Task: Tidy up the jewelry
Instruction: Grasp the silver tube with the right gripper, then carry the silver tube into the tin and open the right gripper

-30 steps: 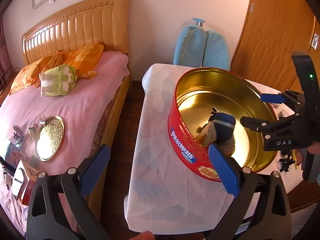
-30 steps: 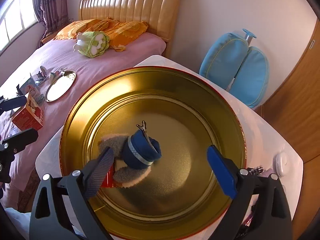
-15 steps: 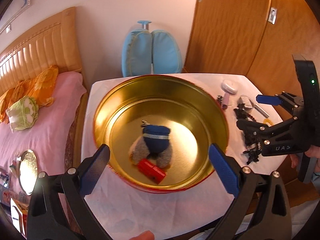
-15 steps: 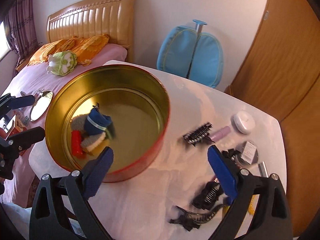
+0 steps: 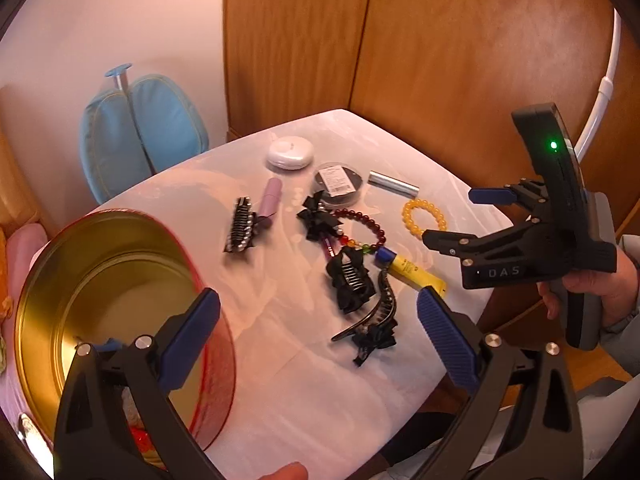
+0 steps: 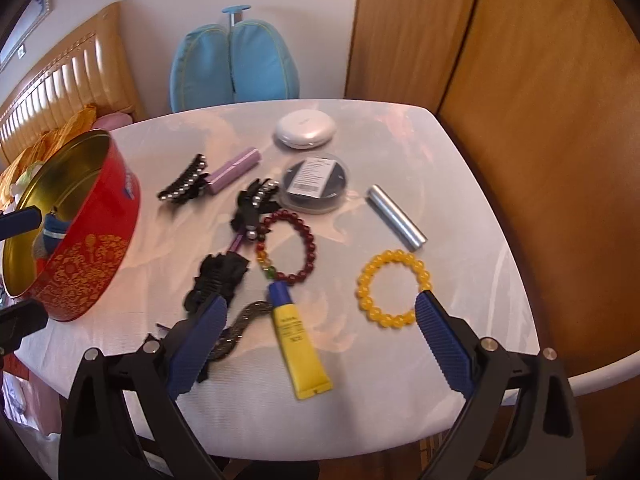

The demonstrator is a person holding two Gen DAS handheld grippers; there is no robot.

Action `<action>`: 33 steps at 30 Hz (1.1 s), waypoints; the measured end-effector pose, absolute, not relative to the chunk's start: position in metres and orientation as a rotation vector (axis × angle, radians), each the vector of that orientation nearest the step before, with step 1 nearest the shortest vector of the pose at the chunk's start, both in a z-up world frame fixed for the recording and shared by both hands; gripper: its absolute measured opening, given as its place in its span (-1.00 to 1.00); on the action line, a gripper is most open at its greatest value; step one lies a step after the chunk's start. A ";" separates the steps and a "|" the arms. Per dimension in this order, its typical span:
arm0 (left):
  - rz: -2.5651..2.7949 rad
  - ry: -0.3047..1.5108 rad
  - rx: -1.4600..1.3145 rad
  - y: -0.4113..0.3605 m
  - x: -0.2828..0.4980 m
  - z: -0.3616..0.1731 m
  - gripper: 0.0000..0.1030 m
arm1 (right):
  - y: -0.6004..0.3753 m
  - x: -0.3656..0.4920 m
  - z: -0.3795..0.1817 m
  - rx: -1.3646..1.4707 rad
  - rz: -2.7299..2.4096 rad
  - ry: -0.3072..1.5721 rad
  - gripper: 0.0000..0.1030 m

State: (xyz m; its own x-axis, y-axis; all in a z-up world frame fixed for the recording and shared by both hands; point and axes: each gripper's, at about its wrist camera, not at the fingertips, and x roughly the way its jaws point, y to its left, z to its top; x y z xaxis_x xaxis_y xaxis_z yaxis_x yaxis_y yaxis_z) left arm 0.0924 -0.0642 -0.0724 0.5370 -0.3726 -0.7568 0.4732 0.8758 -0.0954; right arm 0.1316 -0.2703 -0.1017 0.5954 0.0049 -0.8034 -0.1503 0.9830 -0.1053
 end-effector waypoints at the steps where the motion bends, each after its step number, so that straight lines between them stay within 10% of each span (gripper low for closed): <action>1: -0.516 0.872 0.134 -0.074 0.097 -0.075 0.86 | -0.279 0.136 -0.104 -0.161 0.082 0.933 0.87; 21: -0.349 0.996 0.108 -0.144 0.218 -0.139 0.86 | -0.328 0.261 -0.153 -0.260 0.194 0.960 0.83; 33: -0.364 1.017 0.127 -0.148 0.215 -0.141 0.86 | -0.318 0.241 -0.167 -0.402 0.267 0.965 -0.64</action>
State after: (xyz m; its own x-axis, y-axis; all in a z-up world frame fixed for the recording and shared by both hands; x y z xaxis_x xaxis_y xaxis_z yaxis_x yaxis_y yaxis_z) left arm 0.2145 -0.1481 -0.1413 0.4716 -0.2379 -0.8491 0.3548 0.9327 -0.0643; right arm 0.2413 -0.3180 -0.1668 0.5457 0.0423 -0.8369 -0.3940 0.8944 -0.2118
